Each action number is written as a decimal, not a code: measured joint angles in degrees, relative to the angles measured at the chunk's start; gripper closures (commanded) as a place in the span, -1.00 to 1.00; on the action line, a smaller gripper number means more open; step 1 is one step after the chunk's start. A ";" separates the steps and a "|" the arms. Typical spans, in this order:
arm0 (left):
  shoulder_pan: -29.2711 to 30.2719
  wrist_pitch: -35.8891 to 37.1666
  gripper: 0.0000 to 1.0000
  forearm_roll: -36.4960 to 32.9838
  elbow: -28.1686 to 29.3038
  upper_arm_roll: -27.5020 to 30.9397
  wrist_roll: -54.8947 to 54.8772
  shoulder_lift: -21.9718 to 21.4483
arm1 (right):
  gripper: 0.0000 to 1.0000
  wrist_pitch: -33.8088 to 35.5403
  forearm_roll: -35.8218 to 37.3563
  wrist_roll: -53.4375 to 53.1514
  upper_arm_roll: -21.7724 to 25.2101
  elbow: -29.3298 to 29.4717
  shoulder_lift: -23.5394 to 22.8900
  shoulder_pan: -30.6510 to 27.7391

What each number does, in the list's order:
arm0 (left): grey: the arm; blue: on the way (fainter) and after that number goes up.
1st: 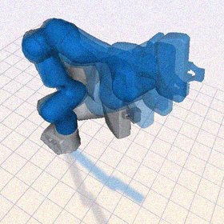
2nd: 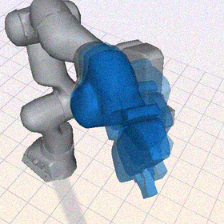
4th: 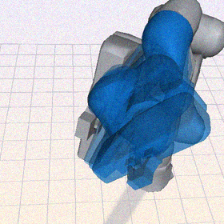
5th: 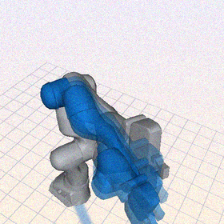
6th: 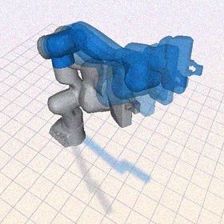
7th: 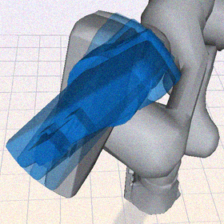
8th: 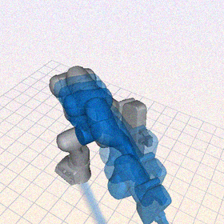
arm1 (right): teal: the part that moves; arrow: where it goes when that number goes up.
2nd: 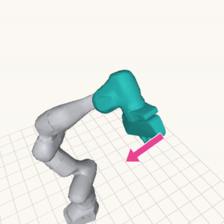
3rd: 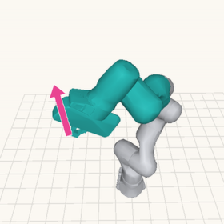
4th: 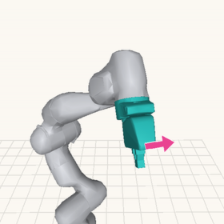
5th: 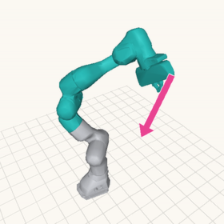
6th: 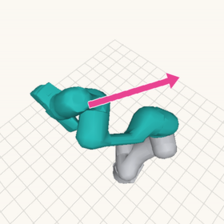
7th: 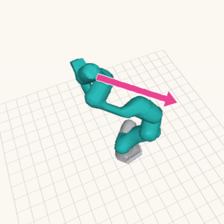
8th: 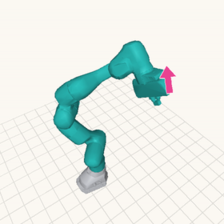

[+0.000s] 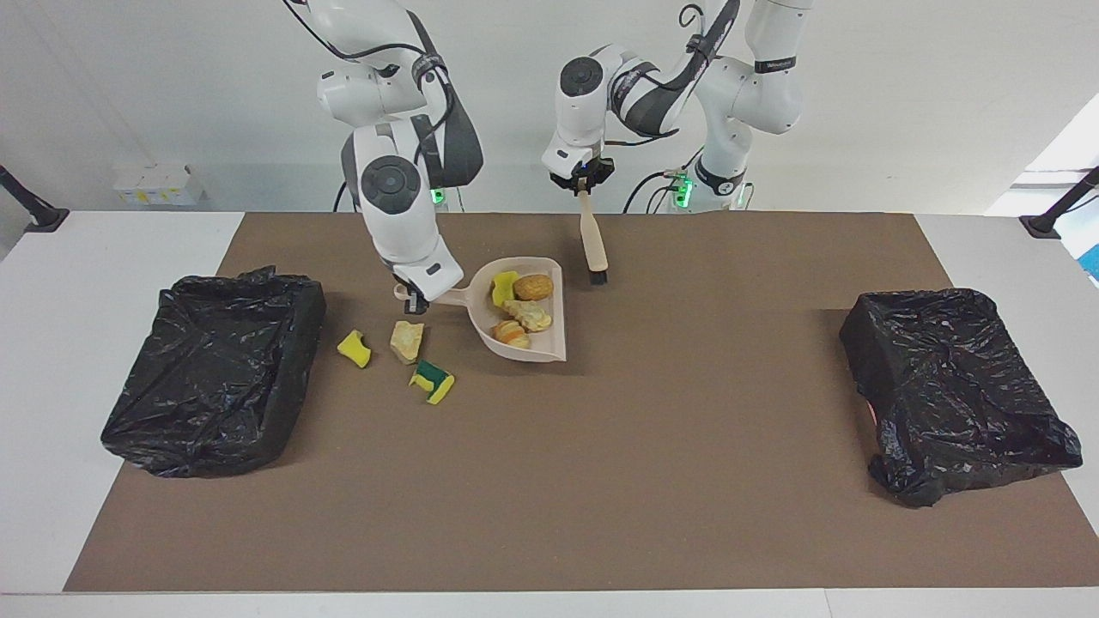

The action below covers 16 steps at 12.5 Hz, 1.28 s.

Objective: Sweep and dump trash in bin
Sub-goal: 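Carry the loaded dustpan with the right gripper toward the nearer black bag, then tip the dustpan over the black bag with the right gripper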

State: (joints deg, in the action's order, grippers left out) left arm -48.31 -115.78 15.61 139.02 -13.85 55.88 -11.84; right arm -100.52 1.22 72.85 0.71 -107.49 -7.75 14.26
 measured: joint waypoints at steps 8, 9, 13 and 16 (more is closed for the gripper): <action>-0.07 -6.25 1.00 0.65 1.91 0.03 -2.52 1.34 | 1.00 6.31 1.82 16.40 0.61 7.63 0.40 -16.90; -0.07 -6.33 1.00 0.71 2.02 0.03 -3.17 1.69 | 1.00 6.37 4.07 20.35 0.74 8.21 0.32 -20.05; -0.07 -6.49 0.79 2.92 2.29 0.03 -4.40 2.28 | 1.00 6.36 14.40 31.63 0.98 15.46 -3.24 -29.90; -0.07 -6.68 -0.81 3.73 2.31 0.08 -5.17 3.05 | 1.00 5.76 21.97 32.46 1.00 22.41 -6.89 -33.09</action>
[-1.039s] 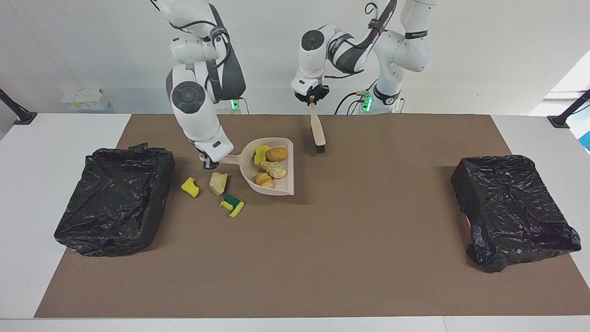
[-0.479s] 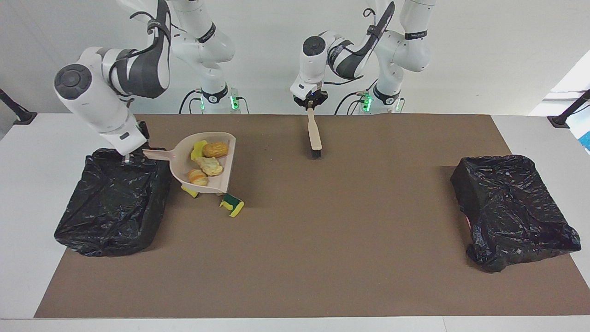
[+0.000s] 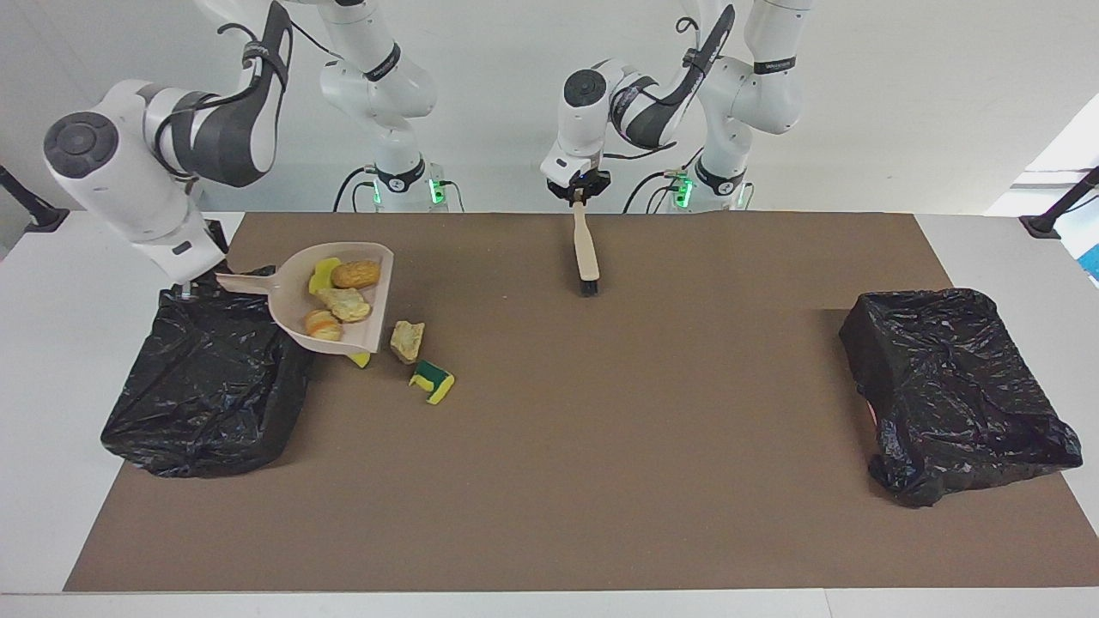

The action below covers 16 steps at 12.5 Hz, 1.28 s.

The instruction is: Sweep and dump trash in bin

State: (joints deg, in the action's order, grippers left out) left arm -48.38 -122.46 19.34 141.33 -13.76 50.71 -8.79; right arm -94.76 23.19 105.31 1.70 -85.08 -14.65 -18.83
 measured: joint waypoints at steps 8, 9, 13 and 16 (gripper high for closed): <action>10.35 8.14 -1.00 -5.62 -8.87 1.18 -11.73 0.76 | 1.00 -0.15 25.57 -14.39 -1.20 4.32 -3.31 4.92; 12.14 10.58 -1.00 -7.82 -10.59 1.30 -14.03 0.73 | 1.00 0.13 27.47 -17.81 -1.19 4.23 -3.31 5.78; 22.11 13.98 -1.00 -12.55 -17.61 1.65 -24.71 0.60 | 1.00 1.44 31.21 -23.92 -1.16 3.83 -3.30 7.03; 29.61 21.03 -1.00 -14.72 -25.24 1.90 -34.57 0.54 | 1.00 3.68 34.21 -23.98 -1.16 3.87 -2.27 8.40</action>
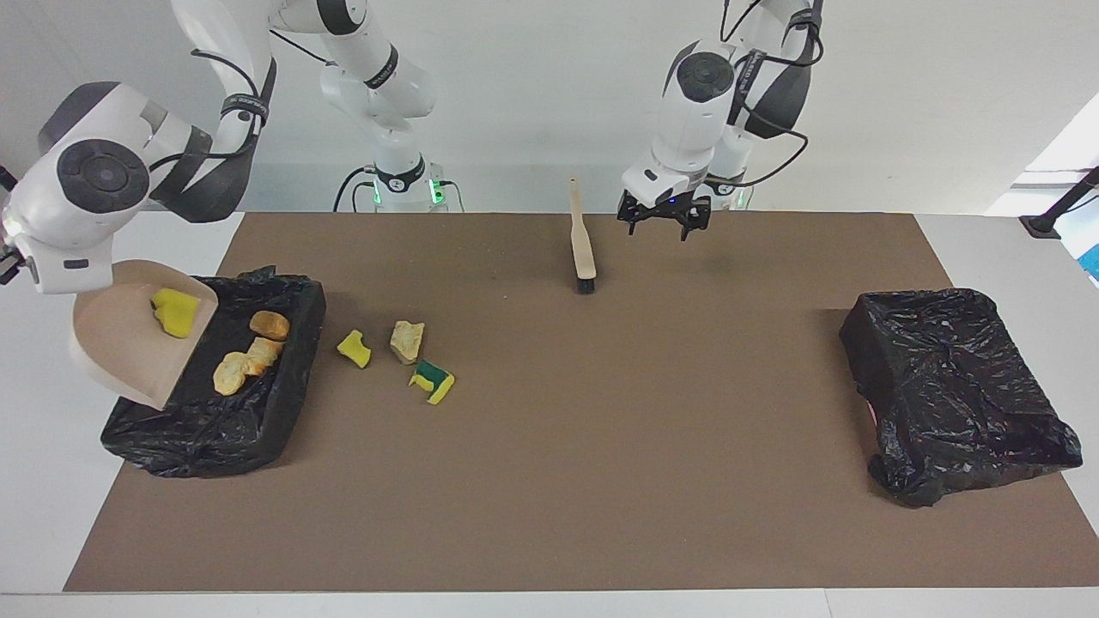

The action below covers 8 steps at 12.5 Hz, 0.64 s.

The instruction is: Sweep and dump trash in bin

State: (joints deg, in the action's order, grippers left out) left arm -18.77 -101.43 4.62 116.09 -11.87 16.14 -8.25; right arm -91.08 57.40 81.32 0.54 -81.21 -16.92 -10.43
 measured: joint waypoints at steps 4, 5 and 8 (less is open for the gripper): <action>7.02 6.40 -1.00 -0.82 -10.97 0.06 -5.51 2.04 | 1.00 0.71 7.19 -6.65 -0.36 -6.58 4.73 6.56; 8.83 8.03 -1.00 -0.89 -14.11 0.07 -6.60 3.00 | 1.00 0.27 7.21 -8.45 -0.53 -8.81 5.69 7.05; 15.16 12.38 -1.00 -0.99 -21.85 0.17 -12.05 4.89 | 1.00 -1.98 8.30 -7.74 -0.06 -10.86 6.29 6.42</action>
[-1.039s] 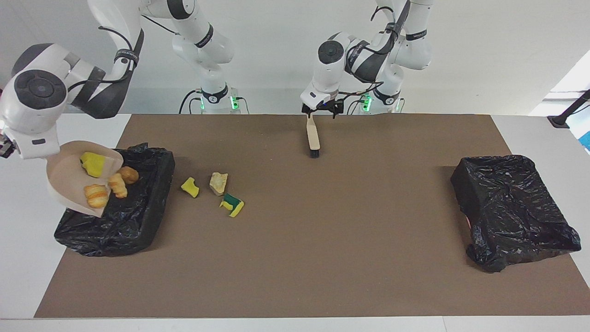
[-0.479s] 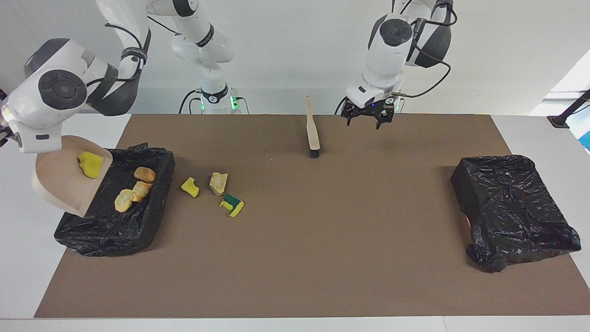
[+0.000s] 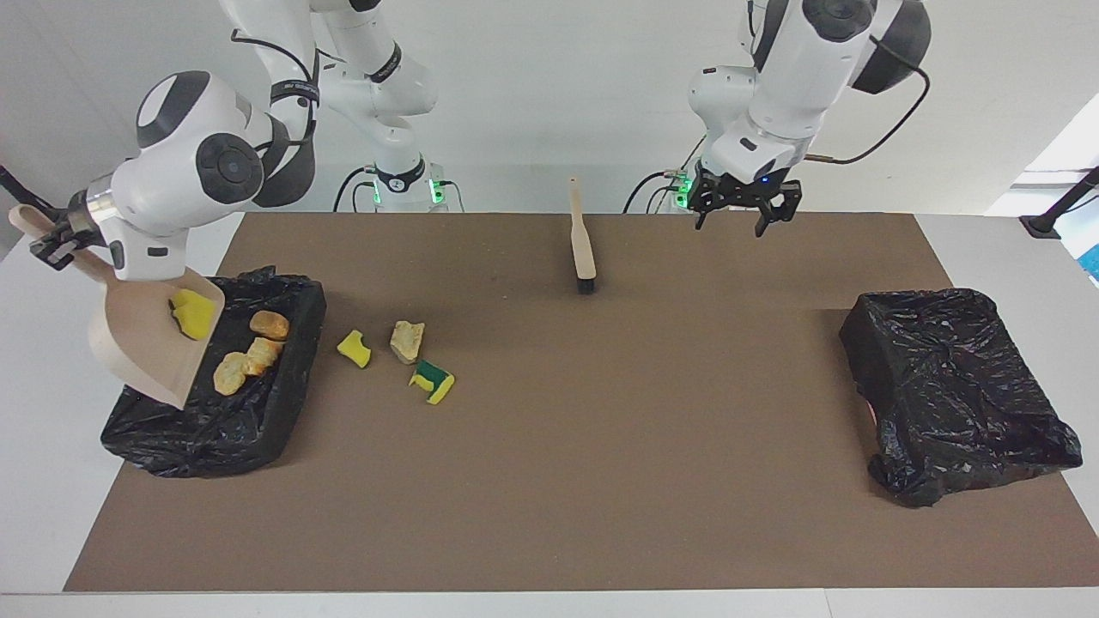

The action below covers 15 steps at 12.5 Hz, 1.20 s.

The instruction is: Sweep and dump trash in bin

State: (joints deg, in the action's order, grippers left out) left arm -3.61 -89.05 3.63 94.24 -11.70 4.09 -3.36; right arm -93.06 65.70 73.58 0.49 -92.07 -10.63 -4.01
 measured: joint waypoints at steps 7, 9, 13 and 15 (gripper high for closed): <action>7.88 10.15 -1.00 -0.13 -9.92 0.40 -7.18 2.32 | 1.00 -1.90 4.27 12.95 -0.51 1.55 0.96 0.91; 8.38 10.61 -1.00 -1.71 -12.02 0.45 -8.22 4.19 | 1.00 -2.32 6.08 9.69 -0.70 0.52 -0.97 1.66; 8.70 10.62 -1.00 -4.32 -14.14 0.45 -14.30 5.65 | 1.00 2.20 12.46 5.17 -0.62 0.67 -2.50 2.79; 8.69 10.18 -1.00 -4.38 -14.51 0.22 -16.25 5.45 | 1.00 5.58 11.58 3.22 -0.62 0.89 -1.67 3.62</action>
State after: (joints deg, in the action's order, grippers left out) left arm 5.09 -78.88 -0.75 79.73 -11.48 -12.16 2.08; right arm -87.48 77.28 76.80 -0.13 -91.18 -12.30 -0.39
